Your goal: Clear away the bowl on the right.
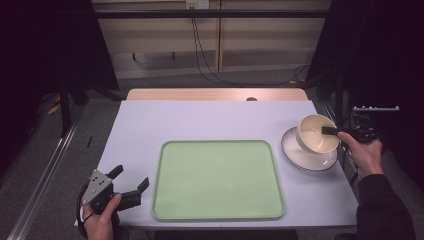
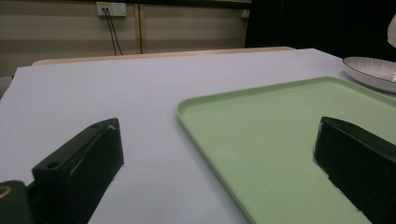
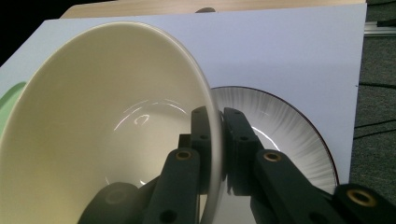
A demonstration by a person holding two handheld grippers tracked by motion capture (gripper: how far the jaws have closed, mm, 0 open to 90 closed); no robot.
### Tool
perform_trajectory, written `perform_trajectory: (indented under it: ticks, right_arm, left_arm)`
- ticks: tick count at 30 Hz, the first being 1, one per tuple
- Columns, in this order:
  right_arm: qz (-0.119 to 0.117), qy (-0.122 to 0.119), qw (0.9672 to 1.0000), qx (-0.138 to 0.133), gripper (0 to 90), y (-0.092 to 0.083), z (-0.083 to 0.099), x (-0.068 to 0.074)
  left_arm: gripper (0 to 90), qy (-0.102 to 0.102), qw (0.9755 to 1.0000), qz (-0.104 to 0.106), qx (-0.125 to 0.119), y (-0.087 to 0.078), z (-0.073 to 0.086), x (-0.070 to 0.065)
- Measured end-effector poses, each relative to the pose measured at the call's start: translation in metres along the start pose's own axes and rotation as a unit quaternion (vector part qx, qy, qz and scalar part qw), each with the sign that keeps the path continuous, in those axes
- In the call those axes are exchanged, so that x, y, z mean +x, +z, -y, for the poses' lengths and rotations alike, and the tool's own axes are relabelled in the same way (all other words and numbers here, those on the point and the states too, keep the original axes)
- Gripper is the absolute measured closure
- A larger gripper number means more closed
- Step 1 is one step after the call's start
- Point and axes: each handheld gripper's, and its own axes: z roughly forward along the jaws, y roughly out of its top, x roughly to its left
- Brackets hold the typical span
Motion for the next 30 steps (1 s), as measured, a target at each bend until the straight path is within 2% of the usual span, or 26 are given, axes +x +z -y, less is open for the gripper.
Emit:
perform_trajectory:
  ticks: [5,19,30]
  right_arm:
    - [-0.007,0.004,1.0000,0.001,84.0,0.002,-0.004,0.005]
    - [-0.025,-0.024,0.9993,0.013,84.0,0.026,-0.028,0.034]
    - [-0.035,-0.042,0.9983,0.023,84.0,0.035,-0.036,0.047]
  left_arm:
    - [1.6,-0.001,1.0000,0.000,0.000,0.000,0.000,0.000]
    - [1.6,-0.001,1.0000,0.000,0.001,0.001,0.000,0.000]
    - [1.6,0.002,1.0000,-0.001,0.003,0.001,0.000,0.001]
